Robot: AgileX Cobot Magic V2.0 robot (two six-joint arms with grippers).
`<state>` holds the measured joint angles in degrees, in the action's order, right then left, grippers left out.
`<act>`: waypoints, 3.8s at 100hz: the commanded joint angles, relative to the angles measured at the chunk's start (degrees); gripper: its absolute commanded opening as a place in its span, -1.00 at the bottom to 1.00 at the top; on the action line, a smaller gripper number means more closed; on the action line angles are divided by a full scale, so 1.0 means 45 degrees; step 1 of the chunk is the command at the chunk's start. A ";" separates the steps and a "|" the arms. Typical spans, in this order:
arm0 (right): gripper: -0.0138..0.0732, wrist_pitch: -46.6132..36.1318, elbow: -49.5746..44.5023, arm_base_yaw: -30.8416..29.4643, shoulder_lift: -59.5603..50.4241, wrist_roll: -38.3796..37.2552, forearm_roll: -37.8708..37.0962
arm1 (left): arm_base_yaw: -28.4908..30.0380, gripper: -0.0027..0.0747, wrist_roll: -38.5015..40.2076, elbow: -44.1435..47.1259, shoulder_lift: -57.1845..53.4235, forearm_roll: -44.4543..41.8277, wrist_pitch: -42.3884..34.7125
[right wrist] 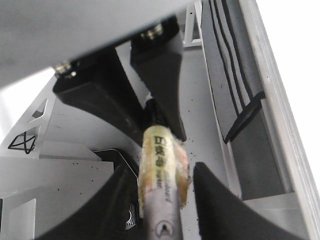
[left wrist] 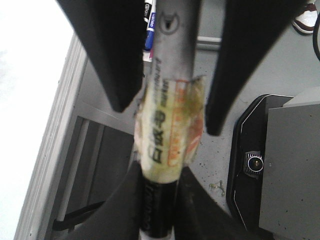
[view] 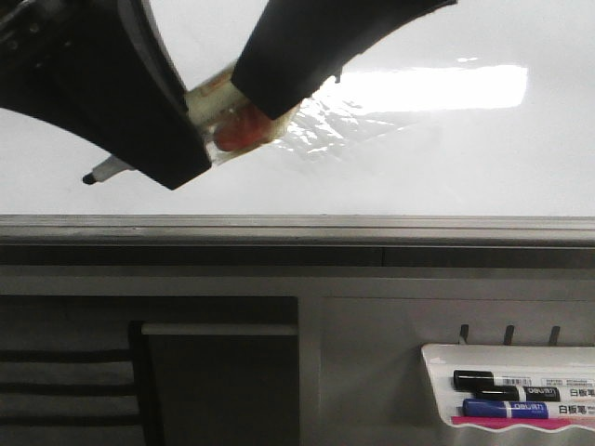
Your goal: Write number 7 on whiteboard
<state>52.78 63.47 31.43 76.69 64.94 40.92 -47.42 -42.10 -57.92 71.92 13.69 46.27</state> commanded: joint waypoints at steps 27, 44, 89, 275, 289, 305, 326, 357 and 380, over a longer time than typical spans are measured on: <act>-0.83 -0.0206 0.0442 -0.0027 -0.0322 0.0171 0.0421 | -0.0088 -0.98 0.0050 -0.0441 -0.0239 0.0202 -0.0664; -0.83 -0.0206 0.0442 -0.0027 -0.0322 0.0171 0.0366 | -0.0088 -0.56 0.0050 -0.0441 -0.0239 0.0177 -0.0824; -0.83 -0.0464 0.0370 -0.0054 -0.2566 -0.6134 -0.4588 | 0.2029 0.15 0.2499 -0.0366 -0.2763 -0.0474 -0.0938; -0.83 -0.4742 -0.0358 -0.3148 -0.0217 -1.1415 -0.5613 | 0.6905 0.15 0.2871 0.3299 -0.6317 0.2096 -0.4172; -0.83 -0.4713 -0.0358 -0.3148 -0.0217 -1.1415 -0.5637 | 0.6905 0.15 0.2871 0.3299 -0.6317 0.2096 -0.4172; -0.83 -0.4223 -0.0387 -0.2876 -0.0060 -1.1415 -0.5571 | 0.6905 0.15 0.2871 0.3299 -0.6317 0.2096 -0.4247; -0.83 -0.4075 -0.0858 -0.1729 0.0601 -1.1415 -0.5438 | 0.6905 0.15 0.2871 0.3299 -0.6317 0.2096 -0.4469; -0.83 -0.3200 -0.0038 -0.0914 -0.0355 -1.0617 -0.5438 | 0.6530 0.15 0.1344 0.2621 -0.5978 0.2443 -0.2794; -0.83 -0.1267 0.0584 0.0775 -0.1226 -0.6480 -0.5407 | 0.4589 0.15 -0.2010 0.1356 -0.4005 0.4146 -0.0047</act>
<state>46.30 64.04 32.64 73.91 28.69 16.03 -23.35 -46.51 -48.77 50.58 27.89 45.53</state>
